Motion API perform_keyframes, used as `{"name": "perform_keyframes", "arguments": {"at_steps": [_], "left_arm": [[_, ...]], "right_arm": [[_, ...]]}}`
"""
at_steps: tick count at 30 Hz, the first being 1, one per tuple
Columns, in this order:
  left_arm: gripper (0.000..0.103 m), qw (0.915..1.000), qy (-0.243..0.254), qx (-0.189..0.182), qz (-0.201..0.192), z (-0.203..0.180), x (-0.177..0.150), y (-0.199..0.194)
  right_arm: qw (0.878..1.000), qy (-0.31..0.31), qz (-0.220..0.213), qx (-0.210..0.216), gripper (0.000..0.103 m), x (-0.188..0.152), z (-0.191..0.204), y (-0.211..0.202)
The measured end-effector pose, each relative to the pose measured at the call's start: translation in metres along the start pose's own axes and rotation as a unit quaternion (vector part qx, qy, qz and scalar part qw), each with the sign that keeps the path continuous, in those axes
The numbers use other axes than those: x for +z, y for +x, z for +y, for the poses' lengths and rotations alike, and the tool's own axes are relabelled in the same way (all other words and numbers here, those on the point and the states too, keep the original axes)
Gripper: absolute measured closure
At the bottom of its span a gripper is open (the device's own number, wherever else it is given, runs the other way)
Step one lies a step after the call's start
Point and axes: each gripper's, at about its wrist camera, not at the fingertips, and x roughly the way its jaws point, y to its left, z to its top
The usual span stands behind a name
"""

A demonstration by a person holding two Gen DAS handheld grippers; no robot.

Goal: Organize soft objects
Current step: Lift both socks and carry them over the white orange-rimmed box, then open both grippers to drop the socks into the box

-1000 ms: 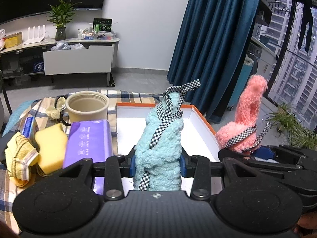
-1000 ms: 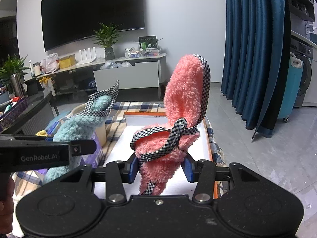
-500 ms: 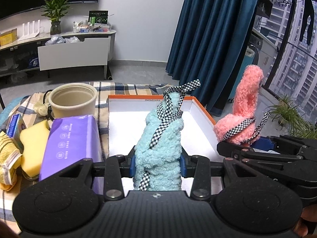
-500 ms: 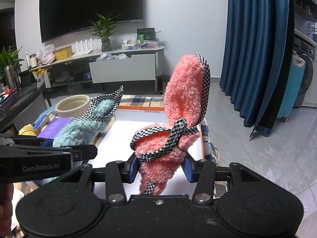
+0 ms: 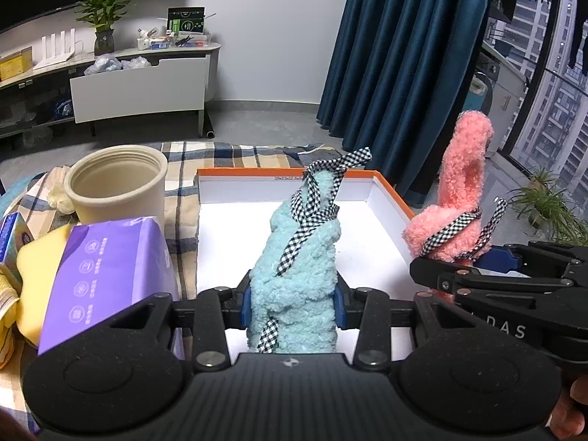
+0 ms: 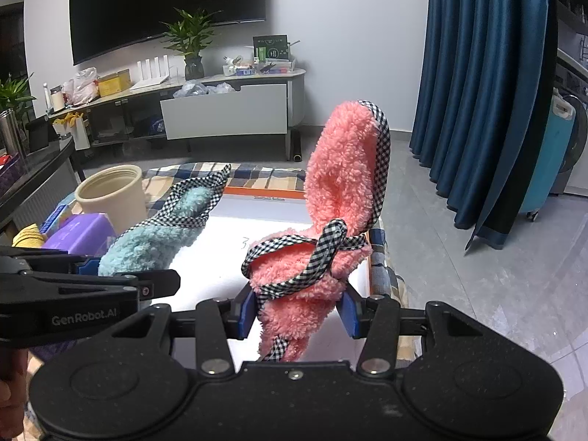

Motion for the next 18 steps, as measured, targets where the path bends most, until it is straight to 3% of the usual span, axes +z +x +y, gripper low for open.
{"name": "perform_keyframes", "arguments": {"at_steps": [8, 10, 11, 16, 18], "left_arm": [[0.058, 0.9997, 0.008, 0.025, 0.0, -0.006, 0.009, 0.013], [0.051, 0.9993, 0.007, 0.036, 0.001, -0.006, 0.011, 0.017], [0.045, 0.9992, 0.006, 0.038, 0.001, -0.005, 0.011, 0.018], [0.036, 0.999, 0.012, 0.042, -0.004, -0.004, 0.01, 0.008], [0.023, 0.9986, 0.011, 0.051, -0.012, -0.006, 0.012, 0.001]], "right_arm": [[1.0, -0.002, 0.012, -0.002, 0.04, 0.01, -0.006, 0.019], [1.0, 0.0, 0.014, -0.007, 0.031, 0.012, -0.007, 0.023], [1.0, -0.001, 0.014, -0.011, 0.03, 0.013, -0.007, 0.023], [1.0, -0.007, 0.018, -0.025, 0.027, 0.012, -0.004, 0.016], [0.999, -0.006, 0.01, -0.035, 0.026, 0.011, -0.003, 0.008]]}}
